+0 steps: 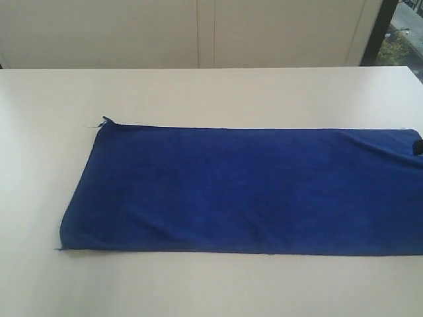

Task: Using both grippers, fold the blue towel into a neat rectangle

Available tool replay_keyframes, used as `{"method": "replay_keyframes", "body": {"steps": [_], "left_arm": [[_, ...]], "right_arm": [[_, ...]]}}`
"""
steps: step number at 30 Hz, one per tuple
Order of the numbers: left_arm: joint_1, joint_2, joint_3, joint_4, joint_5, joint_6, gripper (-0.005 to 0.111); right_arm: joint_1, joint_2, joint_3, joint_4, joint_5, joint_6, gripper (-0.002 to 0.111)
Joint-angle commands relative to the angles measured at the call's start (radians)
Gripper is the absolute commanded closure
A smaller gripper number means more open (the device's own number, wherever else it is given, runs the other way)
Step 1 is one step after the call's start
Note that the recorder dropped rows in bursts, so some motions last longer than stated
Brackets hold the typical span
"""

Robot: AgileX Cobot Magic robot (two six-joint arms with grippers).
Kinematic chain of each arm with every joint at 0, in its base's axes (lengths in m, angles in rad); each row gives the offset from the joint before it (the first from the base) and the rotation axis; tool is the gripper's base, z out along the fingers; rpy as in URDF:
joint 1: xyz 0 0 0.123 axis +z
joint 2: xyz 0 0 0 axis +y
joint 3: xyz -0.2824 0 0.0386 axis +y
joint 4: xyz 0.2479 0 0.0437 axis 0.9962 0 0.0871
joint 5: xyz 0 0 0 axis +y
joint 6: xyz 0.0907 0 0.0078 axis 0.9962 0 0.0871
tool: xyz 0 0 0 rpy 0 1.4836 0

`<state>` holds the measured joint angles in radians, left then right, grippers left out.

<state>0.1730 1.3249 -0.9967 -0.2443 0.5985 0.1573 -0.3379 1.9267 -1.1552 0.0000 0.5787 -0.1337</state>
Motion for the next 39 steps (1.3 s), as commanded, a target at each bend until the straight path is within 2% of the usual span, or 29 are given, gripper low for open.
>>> {"method": "replay_keyframes", "body": {"steps": [1,6,9,15,16,26,32,39], "left_arm": [[0.004,-0.011,0.006,-0.014,0.004,0.001,0.107],[0.004,-0.011,0.006,-0.014,0.001,0.001,0.107],[0.004,-0.011,0.006,-0.014,-0.001,0.001,0.107],[0.004,-0.011,0.006,-0.014,-0.001,0.001,0.107],[0.004,-0.011,0.006,-0.014,-0.001,0.001,0.107],[0.004,-0.011,0.006,-0.014,-0.001,0.001,0.107],[0.004,-0.011,0.006,-0.014,-0.001,0.001,0.107],[0.004,-0.011,0.006,-0.014,-0.001,0.001,0.107]], "right_arm": [[-0.004,-0.006,-0.036,0.008,0.053,0.008,0.108],[0.02,-0.057,-0.06,0.007,0.087,0.036,0.108],[0.078,-0.123,-0.069,0.007,0.112,0.042,0.108],[0.291,-0.243,-0.08,0.011,0.152,0.044,0.108],[0.354,-0.253,-0.107,0.011,0.185,0.044,0.108],[0.692,-0.236,-0.369,0.03,0.283,0.044,0.108],[0.798,-0.166,-0.509,0.138,0.296,0.002,0.108],[0.94,-0.017,-0.7,0.166,0.327,-0.002,0.108]]}}
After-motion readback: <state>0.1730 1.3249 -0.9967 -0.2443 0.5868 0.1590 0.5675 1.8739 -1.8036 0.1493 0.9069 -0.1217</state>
